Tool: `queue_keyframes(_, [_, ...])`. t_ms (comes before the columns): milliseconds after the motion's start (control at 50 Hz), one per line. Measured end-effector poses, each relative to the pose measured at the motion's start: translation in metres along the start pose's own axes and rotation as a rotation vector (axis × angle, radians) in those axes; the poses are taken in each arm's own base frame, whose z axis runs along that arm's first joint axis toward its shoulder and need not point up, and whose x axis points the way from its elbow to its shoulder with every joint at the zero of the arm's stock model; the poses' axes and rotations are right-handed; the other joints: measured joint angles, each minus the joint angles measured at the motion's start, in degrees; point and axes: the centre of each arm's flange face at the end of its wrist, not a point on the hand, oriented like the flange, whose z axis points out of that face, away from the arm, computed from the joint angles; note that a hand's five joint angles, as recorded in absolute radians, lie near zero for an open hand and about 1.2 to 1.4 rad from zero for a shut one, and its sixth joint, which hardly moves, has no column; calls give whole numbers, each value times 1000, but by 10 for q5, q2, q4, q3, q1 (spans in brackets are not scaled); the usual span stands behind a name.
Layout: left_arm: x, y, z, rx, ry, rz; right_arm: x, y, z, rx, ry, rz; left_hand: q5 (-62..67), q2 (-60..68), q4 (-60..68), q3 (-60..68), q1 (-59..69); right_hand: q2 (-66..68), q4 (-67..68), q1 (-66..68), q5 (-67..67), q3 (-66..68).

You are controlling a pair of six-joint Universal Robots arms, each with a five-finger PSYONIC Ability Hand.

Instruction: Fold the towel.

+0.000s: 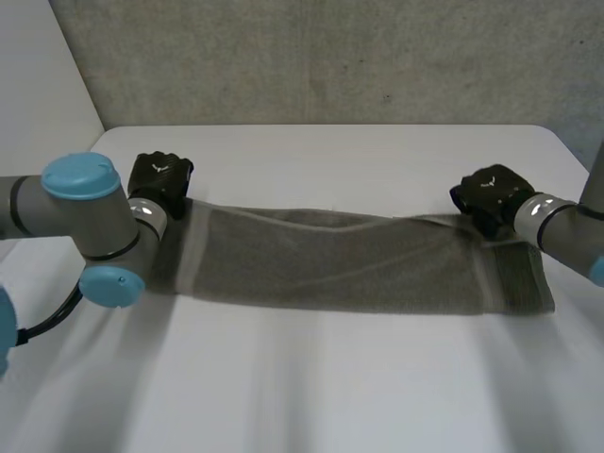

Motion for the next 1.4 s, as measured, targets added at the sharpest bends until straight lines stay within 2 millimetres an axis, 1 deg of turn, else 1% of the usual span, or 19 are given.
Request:
queue_keyframes(160, [2,9,17,30,-45,-1,-3,2,18,73,64,-50,0,0,0,0,0,0,0,0,0,0])
queue_keyframes(400, [8,17,29,53,-65,-2,-13,25,34,30,76,-46,0,0,0,0,0,0,0,0,0,0])
queue_keyframes(440, [9,18,29,54,-63,0,-14,28,35,20,78,-44,0,0,0,0,0,-123,-123,-132,-127,-120])
queue_keyframes(460, [10,18,29,54,-59,1,-14,30,36,10,81,-42,-34,-33,-35,-39,-22,-254,-249,-250,-256,-246])
queue_keyframes(480, [11,18,29,54,-57,3,-14,31,36,5,85,-40,-65,-69,-66,-72,-49,-325,-318,-331,-329,-315])
queue_keyframes(500, [13,18,29,54,-53,4,-14,32,36,-4,91,-39,-133,-132,-136,-143,-119,-451,-440,-442,-447,-438])
queue_keyframes(520, [14,19,28,54,-50,5,-14,32,36,-7,94,-38,-202,-201,-209,-212,-177,-484,-473,-475,-494,-470])
queue_keyframes(540, [16,18,27,54,-44,8,-13,33,35,-18,105,-36,-308,-319,-332,-331,-296,-574,-577,-574,-596,-574])
queue_keyframes(580, [19,15,24,58,-34,12,-10,32,33,-35,127,-34,-523,-516,-536,-533,-493,-609,-623,-622,-635,-622])
queue_keyframes(600, [19,13,23,59,-33,13,-9,32,32,-37,133,-33,-572,-562,-585,-581,-540,-609,-623,-626,-635,-624])
queue_keyframes(620, [20,11,20,62,-28,15,-6,29,29,-40,148,-34,-660,-654,-664,-677,-631,-609,-623,-630,-635,-625])
queue_keyframes(680, [21,2,14,72,-23,18,4,17,20,-32,188,-41,-737,-722,-718,-742,-686,-609,-623,-631,-635,-625])
queue_keyframes(780, [15,-15,0,86,-25,15,25,-15,-6,27,277,-64,-744,-725,-718,-745,-686,-609,-623,-633,-635,-625])
queue_keyframes(820, [10,-24,-9,92,-28,10,34,-30,-22,62,320,-77,-744,-725,-718,-745,-687,-609,-623,-633,-635,-625])
queue_keyframes(940, [-2,-41,-33,94,-35,2,38,-55,-59,109,368,-95,-744,-725,-718,-746,-687,-609,-623,-635,-635,-625])
queue_keyframes(1000, [-6,-44,-45,87,-35,1,34,-59,-74,113,369,-98,-744,-725,-718,-746,-687,-609,-623,-635,-635,-625])
queue_keyframes(1160, [-6,-41,-78,48,-5,5,15,-49,-104,53,328,-79,-745,-725,-718,-746,-687,-609,-623,-630,-633,-625])
queue_keyframes(1260, [-1,-38,-101,31,50,5,-4,-25,-116,-52,245,-28,-745,-725,-718,-746,-687,-538,-548,-546,-542,-548])
queue_keyframes(1400, [5,-30,-124,4,105,-19,-21,9,-121,-148,148,50,-745,-725,-718,-746,-687,-537,-538,-539,-530,-543])
